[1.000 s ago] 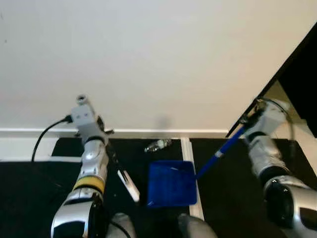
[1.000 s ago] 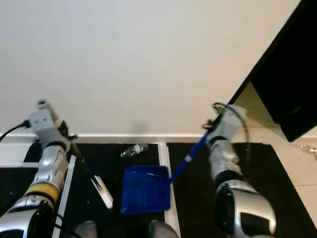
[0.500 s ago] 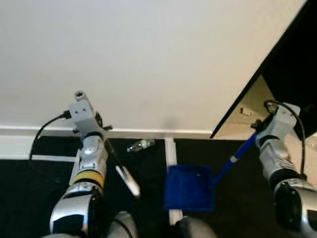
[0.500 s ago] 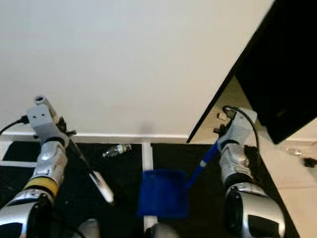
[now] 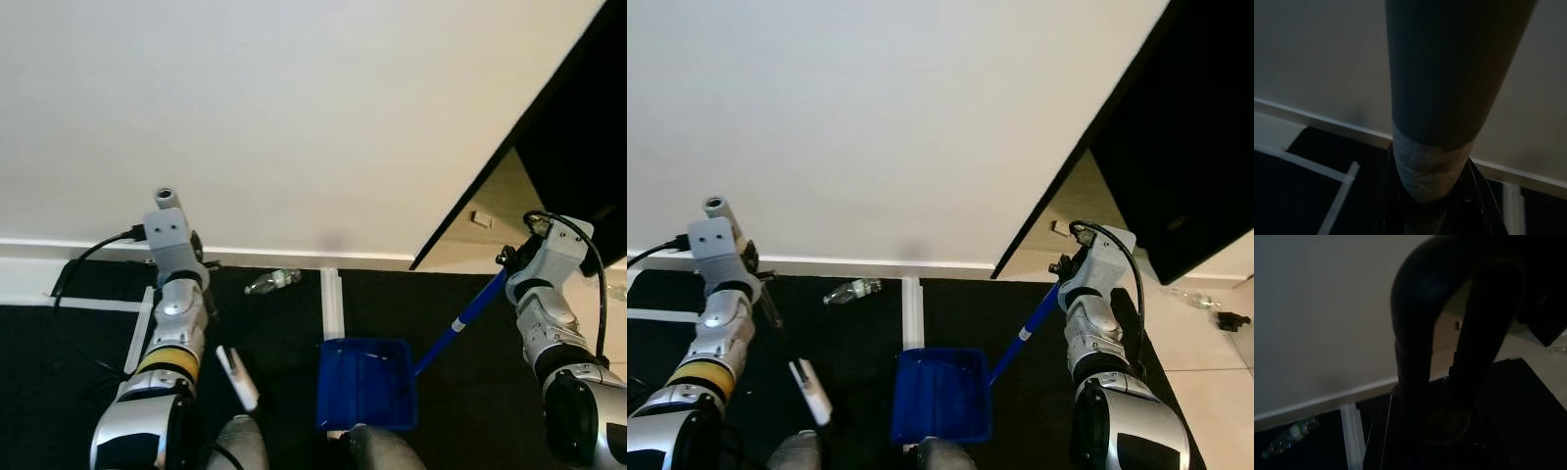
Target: Sweep floor
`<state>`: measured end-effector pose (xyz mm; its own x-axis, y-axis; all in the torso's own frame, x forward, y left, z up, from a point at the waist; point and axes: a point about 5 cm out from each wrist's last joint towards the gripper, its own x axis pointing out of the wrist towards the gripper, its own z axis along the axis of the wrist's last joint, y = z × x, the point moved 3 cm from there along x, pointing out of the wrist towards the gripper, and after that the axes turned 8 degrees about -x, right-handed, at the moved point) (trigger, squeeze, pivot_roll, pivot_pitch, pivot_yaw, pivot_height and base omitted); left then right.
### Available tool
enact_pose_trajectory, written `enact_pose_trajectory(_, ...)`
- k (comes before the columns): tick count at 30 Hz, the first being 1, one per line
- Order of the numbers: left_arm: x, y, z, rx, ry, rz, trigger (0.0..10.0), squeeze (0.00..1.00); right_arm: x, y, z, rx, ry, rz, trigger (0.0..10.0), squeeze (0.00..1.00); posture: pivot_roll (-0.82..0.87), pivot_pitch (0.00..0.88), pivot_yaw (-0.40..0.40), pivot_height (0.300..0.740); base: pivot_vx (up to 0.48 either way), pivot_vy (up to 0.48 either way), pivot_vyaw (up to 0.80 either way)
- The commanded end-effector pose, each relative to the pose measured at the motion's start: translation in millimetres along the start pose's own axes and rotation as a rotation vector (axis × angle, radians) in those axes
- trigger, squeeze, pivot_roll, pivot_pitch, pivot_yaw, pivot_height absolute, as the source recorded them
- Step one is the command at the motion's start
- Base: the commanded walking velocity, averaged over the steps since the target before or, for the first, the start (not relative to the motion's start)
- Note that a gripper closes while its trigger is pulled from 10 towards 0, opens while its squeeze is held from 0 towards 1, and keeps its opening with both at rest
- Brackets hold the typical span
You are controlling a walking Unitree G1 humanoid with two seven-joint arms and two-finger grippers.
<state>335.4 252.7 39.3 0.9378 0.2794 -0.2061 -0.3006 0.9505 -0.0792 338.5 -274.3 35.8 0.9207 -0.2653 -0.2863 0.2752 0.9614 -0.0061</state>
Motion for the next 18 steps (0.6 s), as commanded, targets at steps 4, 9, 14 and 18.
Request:
enact_pose_trajectory(4, -1.9, -17.5, -0.4, 0.04, 0.001, -0.12, 10.0, 0.0, 2.7, 10.9, 1.4, 0.052, 0.018, 0.037, 10.0, 0.0, 0.13, 0.0, -0.145, 0.74, 0.0, 0.0, 0.0)
enact_pose_trajectory(9, -5.6, -22.2, -13.4, -0.021, 0.056, -0.127, 10.0, 0.0, -2.5, 39.4, -17.1, 0.045, 0.081, 0.129, 10.0, 0.0, 0.13, 0.0, -0.135, 0.74, 0.0, 0.0, 0.0)
enact_pose_trajectory(14, -7.6, -26.9, -15.3, -0.063, 0.051, -0.112, 10.0, 0.0, -11.4, 43.5, -35.2, 0.074, 0.103, 0.121, 10.0, 0.0, 0.13, 0.0, -0.116, 0.74, 0.48, 0.0, 0.0)
enact_pose_trajectory(18, -8.8, -30.6, -17.3, -0.053, 0.065, -0.144, 10.0, 0.0, -14.1, 36.8, -41.4, 0.09, 0.118, 0.089, 10.0, 0.0, 0.12, 0.003, -0.11, 0.74, 0.48, 0.0, 0.0)
